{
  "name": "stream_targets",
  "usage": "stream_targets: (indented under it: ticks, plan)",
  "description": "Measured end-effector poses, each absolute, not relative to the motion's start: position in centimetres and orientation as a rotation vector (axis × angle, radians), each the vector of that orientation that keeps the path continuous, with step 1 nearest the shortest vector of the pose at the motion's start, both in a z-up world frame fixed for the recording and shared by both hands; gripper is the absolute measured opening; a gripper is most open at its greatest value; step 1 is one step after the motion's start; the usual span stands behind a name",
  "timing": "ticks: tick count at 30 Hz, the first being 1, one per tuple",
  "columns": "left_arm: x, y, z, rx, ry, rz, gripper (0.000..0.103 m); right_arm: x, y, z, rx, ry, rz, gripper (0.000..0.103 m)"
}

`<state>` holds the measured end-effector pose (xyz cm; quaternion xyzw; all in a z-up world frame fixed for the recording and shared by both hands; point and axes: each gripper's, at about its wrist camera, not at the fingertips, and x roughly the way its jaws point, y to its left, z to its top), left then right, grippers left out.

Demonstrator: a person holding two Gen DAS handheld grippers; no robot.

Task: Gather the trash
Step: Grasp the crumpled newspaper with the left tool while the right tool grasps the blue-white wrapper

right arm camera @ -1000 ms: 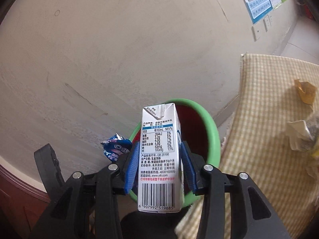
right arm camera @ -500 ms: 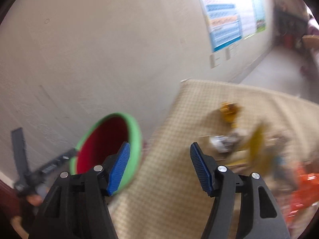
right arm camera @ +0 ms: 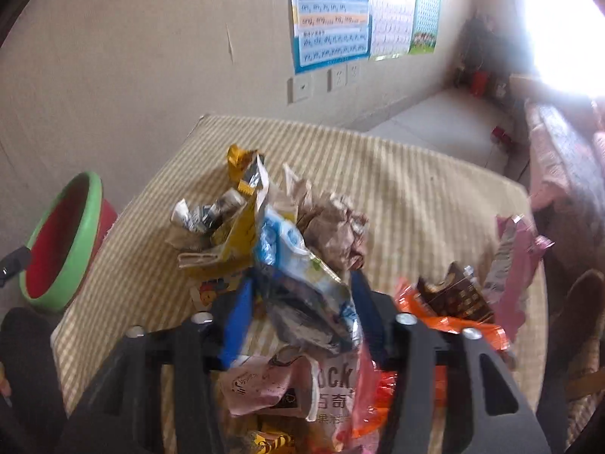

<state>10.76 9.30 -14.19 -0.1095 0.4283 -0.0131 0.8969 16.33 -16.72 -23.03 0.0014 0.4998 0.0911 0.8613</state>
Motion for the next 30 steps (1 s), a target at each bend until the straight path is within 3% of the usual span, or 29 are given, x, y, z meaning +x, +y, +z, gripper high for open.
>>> stream_targets:
  ticks: [3,13,15,19,30]
  plan:
    - [11.0,7.2,-14.4,-0.203,0.897,-0.077,0.056,15.6,-17.6,-22.8,0.056,1.035,0.201,0.036]
    - [19.5,-0.2,-15.1,-0.103,0.931,-0.257,0.059,10.1,-20.1,-18.8,0.276,0.932,0.216,0.036]
    - [21.7,-2.3,-15.8,-0.073,0.974,-0.313,0.064,9.7,-20.1,-18.6,0.289,0.928,0.220,0.036]
    - [24.5,-5.1,-18.1,0.012,1.039,-0.318,0.064,9.2,-20.3,-18.6,0.309,0.925,0.233,0.036]
    - [26.3,-6.2,-22.0,0.077,1.162,-0.279,0.063,9.2,-20.9,-19.9,0.382,0.938,0.272,0.036]
